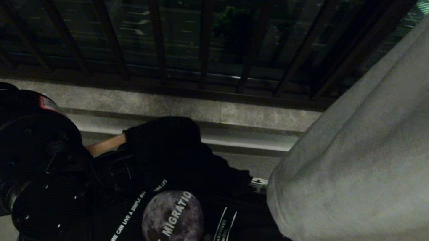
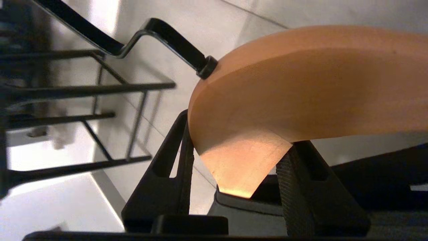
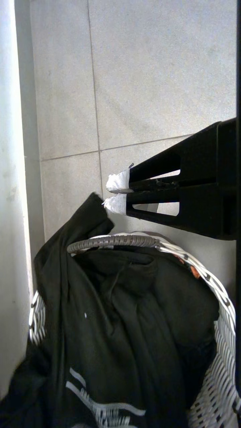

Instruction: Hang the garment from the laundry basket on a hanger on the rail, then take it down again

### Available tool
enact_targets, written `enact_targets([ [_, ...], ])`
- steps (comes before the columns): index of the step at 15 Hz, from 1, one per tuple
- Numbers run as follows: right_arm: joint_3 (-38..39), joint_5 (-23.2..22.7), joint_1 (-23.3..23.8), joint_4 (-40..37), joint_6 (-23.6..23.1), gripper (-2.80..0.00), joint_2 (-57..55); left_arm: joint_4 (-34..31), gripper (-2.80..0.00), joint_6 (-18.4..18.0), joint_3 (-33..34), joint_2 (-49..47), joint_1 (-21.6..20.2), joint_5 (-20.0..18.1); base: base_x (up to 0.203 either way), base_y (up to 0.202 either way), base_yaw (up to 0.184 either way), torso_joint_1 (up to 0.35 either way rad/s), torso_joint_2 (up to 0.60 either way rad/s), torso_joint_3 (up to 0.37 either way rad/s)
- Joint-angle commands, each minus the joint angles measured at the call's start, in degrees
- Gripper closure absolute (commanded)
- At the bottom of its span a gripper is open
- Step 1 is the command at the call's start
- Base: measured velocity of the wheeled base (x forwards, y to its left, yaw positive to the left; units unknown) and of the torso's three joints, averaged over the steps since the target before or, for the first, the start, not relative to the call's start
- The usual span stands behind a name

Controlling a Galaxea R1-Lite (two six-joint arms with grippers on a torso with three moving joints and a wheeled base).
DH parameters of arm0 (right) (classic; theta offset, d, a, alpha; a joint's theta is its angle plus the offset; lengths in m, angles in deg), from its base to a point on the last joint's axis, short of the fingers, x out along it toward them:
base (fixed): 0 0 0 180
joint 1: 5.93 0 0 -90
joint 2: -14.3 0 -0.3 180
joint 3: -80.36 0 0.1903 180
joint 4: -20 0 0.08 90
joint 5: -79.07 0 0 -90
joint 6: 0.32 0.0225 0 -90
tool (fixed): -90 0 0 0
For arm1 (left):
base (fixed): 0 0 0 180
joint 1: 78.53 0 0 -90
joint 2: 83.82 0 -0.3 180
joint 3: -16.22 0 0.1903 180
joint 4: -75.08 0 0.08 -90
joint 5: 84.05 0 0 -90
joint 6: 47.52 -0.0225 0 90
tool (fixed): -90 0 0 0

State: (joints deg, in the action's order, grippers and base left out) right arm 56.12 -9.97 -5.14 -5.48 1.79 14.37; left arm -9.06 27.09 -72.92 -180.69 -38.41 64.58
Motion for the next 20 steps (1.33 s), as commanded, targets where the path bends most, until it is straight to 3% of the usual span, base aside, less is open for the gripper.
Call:
enact_targets([
  [1,0.00,0.00,0.00,0.00,0.00,0.00,0.01,-1.53,0.00,0.36,0.29,1.77,-1.08,1.10,0.000,0.000,0.000,0.000,0.00,0.000],
  [5,0.00,0.00,0.00,0.00,0.00,0.00,-0.04,-4.25,0.00,-0.32,0.30,4.69,-5.30,2.36,0.000,0.000,0.000,0.000,0.00,0.000],
  [15,0.00,0.00,0.00,0.00,0.00,0.00,0.01,-3.20,0.00,-8.83,3.33,12.33,-19.18,2.28,0.000,0.000,0.000,0.000,0.00,0.000],
  [17,0.00,0.00,0.00,0.00,0.00,0.00,0.01,-2.01,0.00,-11.29,3.31,13.36,-22.15,2.51,0.000,0.000,0.000,0.000,0.00,0.000],
  [20,0.00,0.00,0.00,0.00,0.00,0.00,0.00,1.70,0.00,-18.13,3.34,15.27,-27.29,3.57,0.000,0.000,0.000,0.000,0.00,0.000],
])
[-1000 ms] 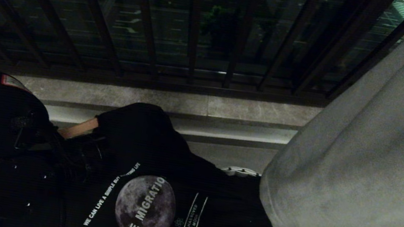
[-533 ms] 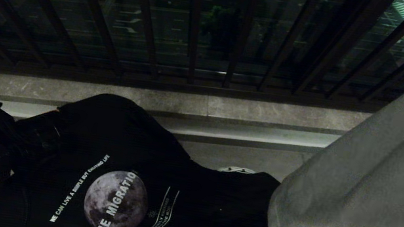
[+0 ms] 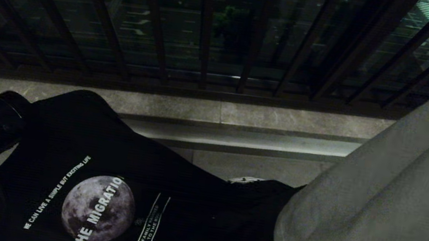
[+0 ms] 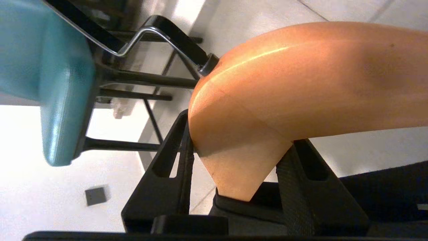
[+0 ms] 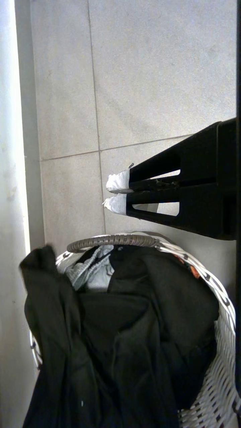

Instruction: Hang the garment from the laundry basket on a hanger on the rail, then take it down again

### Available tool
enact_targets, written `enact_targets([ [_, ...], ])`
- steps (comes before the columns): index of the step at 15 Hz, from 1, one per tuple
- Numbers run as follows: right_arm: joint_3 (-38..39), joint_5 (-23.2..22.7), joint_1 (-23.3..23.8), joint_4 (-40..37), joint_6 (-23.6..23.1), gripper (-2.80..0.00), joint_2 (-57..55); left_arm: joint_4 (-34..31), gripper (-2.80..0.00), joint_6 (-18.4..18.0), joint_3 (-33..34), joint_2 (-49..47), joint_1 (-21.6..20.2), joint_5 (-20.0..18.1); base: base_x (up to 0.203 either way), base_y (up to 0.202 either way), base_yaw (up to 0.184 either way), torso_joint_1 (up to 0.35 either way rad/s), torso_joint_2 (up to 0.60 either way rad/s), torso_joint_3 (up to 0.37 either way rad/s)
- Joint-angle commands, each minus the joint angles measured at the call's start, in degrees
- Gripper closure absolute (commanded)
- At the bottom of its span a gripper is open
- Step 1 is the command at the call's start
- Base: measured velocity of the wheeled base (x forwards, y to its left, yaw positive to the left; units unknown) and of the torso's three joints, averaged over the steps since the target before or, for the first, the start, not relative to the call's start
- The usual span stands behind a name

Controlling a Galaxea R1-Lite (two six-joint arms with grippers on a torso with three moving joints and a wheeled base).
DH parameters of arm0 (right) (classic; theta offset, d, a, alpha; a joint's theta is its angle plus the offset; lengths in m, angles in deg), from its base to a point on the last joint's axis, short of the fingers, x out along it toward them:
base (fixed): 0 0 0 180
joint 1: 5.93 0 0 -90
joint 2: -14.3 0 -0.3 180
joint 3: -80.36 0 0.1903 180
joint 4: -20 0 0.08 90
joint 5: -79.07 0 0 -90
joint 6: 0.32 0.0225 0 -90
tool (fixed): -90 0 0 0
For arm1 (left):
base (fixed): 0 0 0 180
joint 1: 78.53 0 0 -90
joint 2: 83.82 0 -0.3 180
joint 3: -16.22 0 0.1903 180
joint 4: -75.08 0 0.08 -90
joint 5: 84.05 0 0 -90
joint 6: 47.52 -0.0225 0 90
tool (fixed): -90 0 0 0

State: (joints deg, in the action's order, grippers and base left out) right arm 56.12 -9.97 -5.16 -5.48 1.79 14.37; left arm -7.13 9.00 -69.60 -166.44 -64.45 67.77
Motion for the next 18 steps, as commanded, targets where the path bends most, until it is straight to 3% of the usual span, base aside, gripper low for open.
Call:
enact_targets([
  [1,0.00,0.00,0.02,0.00,0.00,0.00,-0.03,0.66,0.00,-1.54,0.04,1.57,-2.53,0.45,0.000,0.000,0.000,0.000,0.00,0.000],
  [8,0.00,0.00,0.02,0.00,0.00,0.00,0.00,1.66,0.00,-8.77,-0.90,4.09,-12.71,0.41,0.000,0.000,0.000,0.000,0.00,0.000],
  [12,0.00,0.00,0.02,0.00,0.00,0.00,-0.05,10.15,0.00,-19.60,-1.44,6.29,-19.91,0.34,0.000,0.000,0.000,0.000,0.00,0.000],
  [15,0.00,0.00,0.02,0.00,0.00,0.00,-0.01,12.33,0.00,-25.23,-3.47,7.47,-23.04,-0.13,0.000,0.000,0.000,0.000,0.00,0.000],
  [18,0.00,0.00,0.02,0.00,0.00,0.00,0.01,17.78,0.00,-34.01,-3.85,9.35,-28.65,-1.79,0.000,0.000,0.000,0.000,0.00,0.000],
])
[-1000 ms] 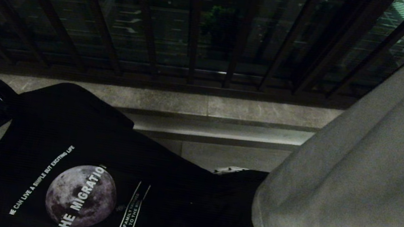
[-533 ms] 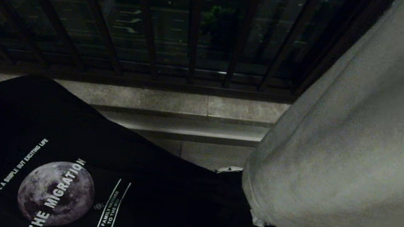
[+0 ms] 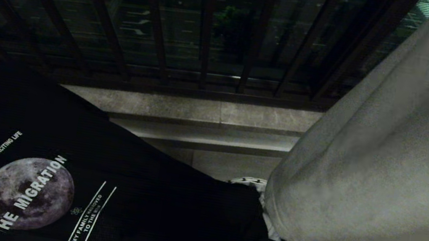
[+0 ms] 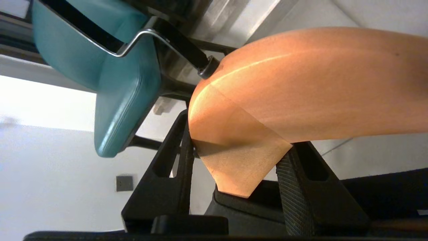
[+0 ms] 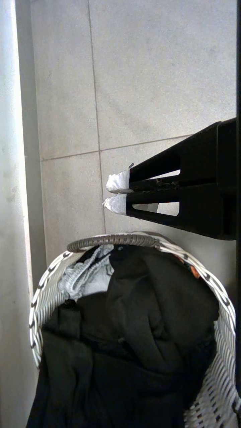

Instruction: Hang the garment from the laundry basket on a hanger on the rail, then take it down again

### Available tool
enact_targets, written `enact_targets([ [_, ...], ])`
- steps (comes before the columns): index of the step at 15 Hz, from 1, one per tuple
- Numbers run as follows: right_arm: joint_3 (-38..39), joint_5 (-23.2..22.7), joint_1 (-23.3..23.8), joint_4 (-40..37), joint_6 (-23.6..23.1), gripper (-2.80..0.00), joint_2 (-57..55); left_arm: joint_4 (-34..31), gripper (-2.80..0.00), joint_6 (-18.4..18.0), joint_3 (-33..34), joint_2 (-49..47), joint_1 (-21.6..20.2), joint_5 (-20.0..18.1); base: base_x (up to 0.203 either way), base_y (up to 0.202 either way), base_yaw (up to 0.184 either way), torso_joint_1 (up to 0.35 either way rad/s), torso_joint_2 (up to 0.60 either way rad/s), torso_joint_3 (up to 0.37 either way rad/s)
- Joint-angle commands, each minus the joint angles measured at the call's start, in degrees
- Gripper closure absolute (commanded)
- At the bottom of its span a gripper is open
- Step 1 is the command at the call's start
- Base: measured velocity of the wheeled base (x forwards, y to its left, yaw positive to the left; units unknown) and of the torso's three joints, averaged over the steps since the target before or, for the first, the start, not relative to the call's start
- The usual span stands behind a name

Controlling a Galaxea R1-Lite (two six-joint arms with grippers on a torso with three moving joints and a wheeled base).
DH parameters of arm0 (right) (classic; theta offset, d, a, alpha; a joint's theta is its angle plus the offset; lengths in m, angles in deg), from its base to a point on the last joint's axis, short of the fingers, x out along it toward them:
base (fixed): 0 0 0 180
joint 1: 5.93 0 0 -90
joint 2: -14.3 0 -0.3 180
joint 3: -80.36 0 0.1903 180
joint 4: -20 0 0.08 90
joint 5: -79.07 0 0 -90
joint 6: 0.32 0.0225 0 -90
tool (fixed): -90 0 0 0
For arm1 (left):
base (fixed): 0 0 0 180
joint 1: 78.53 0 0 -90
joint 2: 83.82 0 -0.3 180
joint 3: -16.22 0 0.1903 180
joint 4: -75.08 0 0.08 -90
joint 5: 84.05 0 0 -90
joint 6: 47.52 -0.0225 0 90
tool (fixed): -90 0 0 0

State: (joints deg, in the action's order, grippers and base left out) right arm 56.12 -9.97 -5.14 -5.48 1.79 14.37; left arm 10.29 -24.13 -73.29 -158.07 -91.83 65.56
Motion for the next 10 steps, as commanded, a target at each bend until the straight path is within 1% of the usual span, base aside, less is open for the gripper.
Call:
enact_targets([
  [1,0.00,0.00,0.00,0.00,0.00,0.00,-0.07,2.30,0.00,-4.64,-0.34,1.87,-3.31,-2.38,0.000,0.000,0.000,0.000,0.00,0.000],
  [3,0.00,0.00,0.00,0.00,0.00,0.00,0.01,6.07,0.00,-11.76,-0.48,3.91,-7.26,-7.79,0.000,0.000,0.000,0.000,0.00,0.000],
  [5,0.00,0.00,0.00,0.00,0.00,0.00,-0.07,7.06,0.00,-14.48,-0.66,5.06,-9.62,-9.90,0.000,0.000,0.000,0.000,0.00,0.000],
  [8,0.00,0.00,0.00,0.00,0.00,0.00,-0.02,7.31,0.00,-17.77,-2.23,6.16,-14.31,-15.48,0.000,0.000,0.000,0.000,0.00,0.000],
  [10,0.00,0.00,0.00,0.00,0.00,0.00,-0.04,7.32,0.00,-19.91,-4.00,6.34,-18.15,-19.35,0.000,0.000,0.000,0.000,0.00,0.000],
])
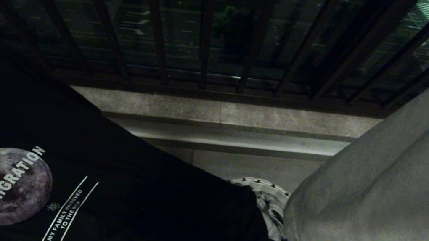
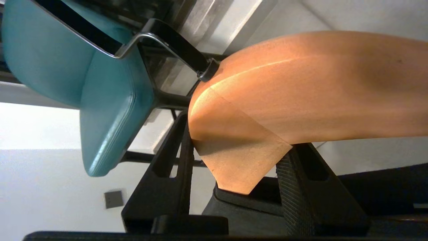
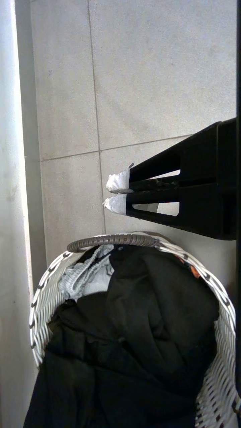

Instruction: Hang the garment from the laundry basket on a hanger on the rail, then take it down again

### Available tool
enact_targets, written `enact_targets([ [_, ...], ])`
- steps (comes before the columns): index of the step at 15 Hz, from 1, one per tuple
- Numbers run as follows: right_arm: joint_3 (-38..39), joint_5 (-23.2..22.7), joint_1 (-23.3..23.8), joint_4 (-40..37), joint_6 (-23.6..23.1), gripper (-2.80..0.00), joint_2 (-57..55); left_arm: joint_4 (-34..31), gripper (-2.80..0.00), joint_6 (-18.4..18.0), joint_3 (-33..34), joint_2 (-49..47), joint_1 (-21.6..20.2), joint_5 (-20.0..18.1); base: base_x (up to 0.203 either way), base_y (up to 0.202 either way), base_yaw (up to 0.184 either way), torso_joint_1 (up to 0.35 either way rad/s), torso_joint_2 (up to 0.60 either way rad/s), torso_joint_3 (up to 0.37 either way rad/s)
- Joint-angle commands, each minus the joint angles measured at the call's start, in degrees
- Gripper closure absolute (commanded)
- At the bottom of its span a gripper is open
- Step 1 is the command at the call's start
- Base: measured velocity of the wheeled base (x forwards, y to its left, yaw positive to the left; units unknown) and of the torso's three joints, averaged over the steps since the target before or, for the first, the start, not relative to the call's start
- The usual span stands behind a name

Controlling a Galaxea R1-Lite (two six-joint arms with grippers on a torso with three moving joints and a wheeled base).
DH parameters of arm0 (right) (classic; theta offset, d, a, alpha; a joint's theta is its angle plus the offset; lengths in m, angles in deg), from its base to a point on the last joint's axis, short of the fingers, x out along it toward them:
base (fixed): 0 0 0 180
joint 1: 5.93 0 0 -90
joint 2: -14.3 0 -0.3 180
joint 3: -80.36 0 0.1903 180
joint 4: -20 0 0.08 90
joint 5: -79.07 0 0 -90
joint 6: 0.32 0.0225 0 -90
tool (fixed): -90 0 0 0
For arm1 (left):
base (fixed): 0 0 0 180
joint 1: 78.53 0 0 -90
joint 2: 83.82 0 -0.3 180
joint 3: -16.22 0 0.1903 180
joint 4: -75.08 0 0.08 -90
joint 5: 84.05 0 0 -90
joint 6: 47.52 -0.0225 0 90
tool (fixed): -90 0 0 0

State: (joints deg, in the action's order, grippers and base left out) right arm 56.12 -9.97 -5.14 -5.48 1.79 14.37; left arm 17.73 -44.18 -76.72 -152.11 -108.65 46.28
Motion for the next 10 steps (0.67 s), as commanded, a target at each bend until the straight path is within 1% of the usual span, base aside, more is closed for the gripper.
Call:
enact_targets([
  [1,0.00,0.00,0.00,0.00,0.00,0.00,-0.06,-0.12,0.00,-1.05,-1.55,0.52,-3.41,-1.77,0.000,0.000,0.000,0.000,0.00,0.000],
  [2,0.00,0.00,0.00,0.00,0.00,0.00,0.01,-0.08,0.00,-2.69,-2.98,0.58,-5.74,-2.89,0.000,0.000,0.000,0.000,0.00,0.000],
  [4,0.00,0.00,0.00,0.00,0.00,0.00,-0.03,-0.04,0.00,-5.68,-6.63,0.48,-9.12,-5.14,0.000,0.000,0.000,0.000,0.00,0.000],
  [6,0.00,0.00,0.00,0.00,0.00,0.00,-0.04,0.06,0.00,-8.57,-9.50,0.03,-12.00,-5.74,0.000,0.000,0.000,0.000,0.00,0.000],
  [9,0.00,0.00,0.00,0.00,0.00,0.00,-0.02,1.17,0.00,-10.34,-11.59,-0.60,-14.02,-5.79,0.000,0.000,0.000,0.000,0.00,0.000],
  [10,0.00,0.00,0.00,0.00,0.00,0.00,0.01,1.25,0.00,-11.08,-12.61,-1.00,-15.66,-5.79,0.000,0.000,0.000,0.000,0.00,0.000],
])
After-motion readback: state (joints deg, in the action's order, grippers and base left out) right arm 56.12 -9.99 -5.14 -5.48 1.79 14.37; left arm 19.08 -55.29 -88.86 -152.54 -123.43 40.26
